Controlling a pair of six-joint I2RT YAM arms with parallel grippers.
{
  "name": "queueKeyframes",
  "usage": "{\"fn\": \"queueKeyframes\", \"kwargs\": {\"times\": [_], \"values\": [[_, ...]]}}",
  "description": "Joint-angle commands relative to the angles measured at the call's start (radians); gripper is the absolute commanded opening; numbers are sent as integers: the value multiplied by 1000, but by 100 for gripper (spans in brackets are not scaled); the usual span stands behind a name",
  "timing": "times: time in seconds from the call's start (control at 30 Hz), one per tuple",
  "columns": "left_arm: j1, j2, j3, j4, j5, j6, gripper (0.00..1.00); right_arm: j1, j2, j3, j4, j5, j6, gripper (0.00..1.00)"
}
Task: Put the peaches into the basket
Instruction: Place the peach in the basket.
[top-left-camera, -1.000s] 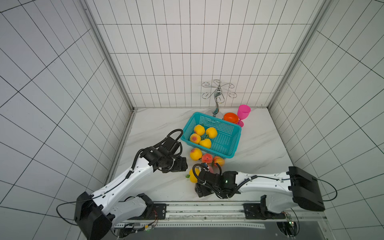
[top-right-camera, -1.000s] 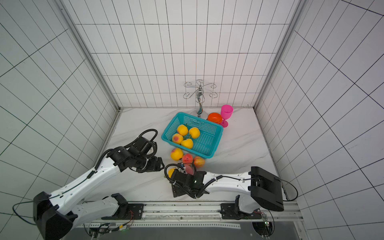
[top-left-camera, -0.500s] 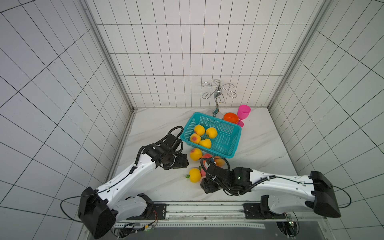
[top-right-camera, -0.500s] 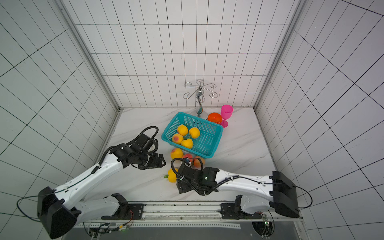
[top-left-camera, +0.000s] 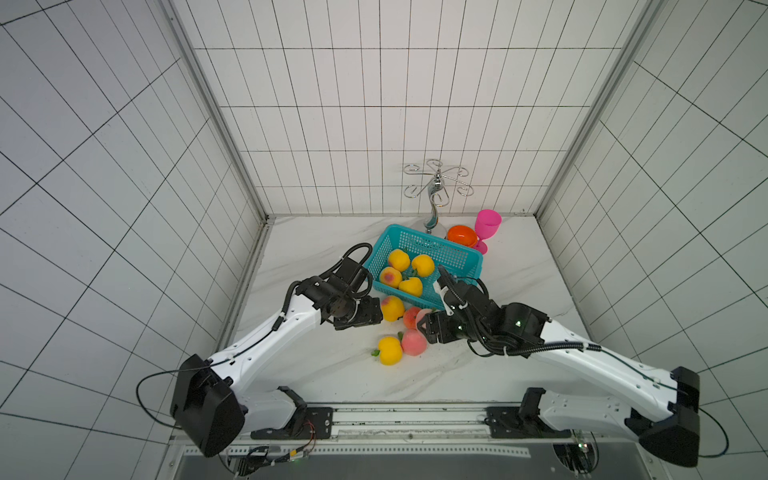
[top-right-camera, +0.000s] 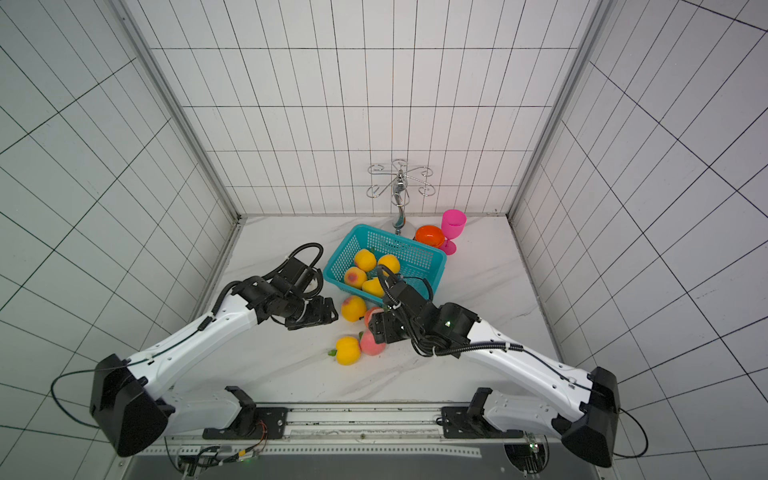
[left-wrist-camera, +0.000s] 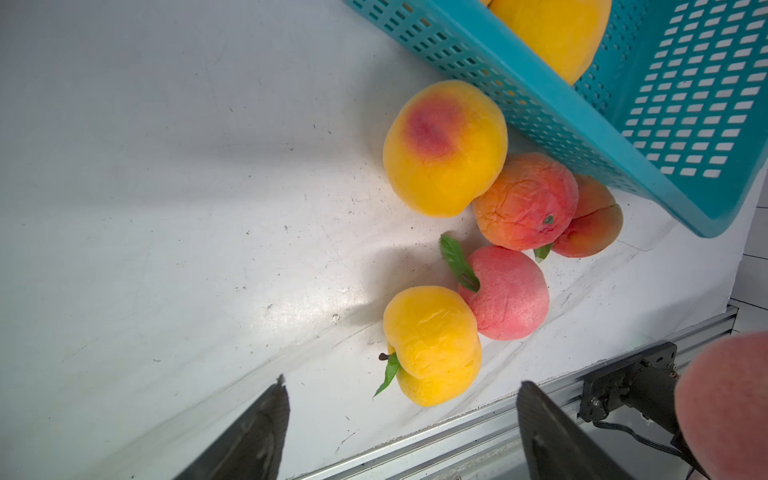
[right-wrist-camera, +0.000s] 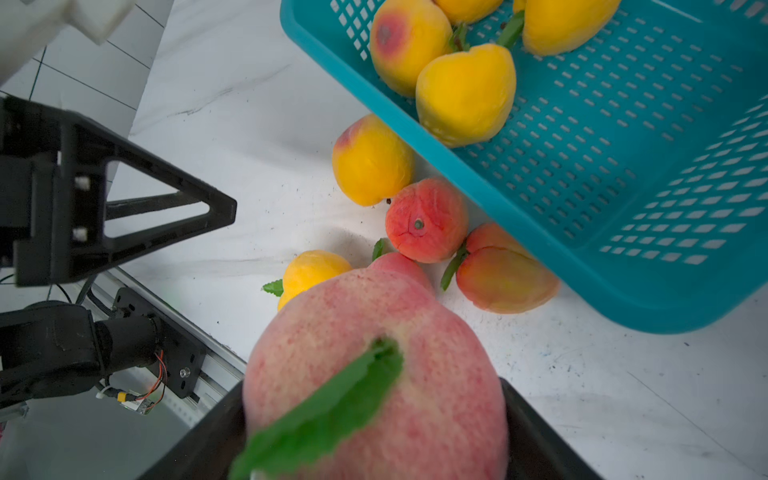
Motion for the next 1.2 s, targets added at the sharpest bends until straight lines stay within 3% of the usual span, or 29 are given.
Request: {"fn": "queueKeyframes", "kwargs": {"times": [0.0, 0.2, 0.5, 0.77, 1.17], "values": [[3, 19, 50, 10, -35, -14, 84, -85, 10, 63, -35, -74, -101, 78], [4, 62, 104, 2, -61, -31, 84, -258, 64, 104, -34, -188, -223, 78], [3, 128, 196, -10, -77, -87, 84, -426, 150, 131, 11, -245, -379, 78], [-6, 151, 237, -21, -105, -152, 84, -499, 249, 193, 14, -257, -493, 78], [-16, 180, 232, 59, -101, -102, 89, -521, 379, 274, 12, -220, -549, 77]]}}
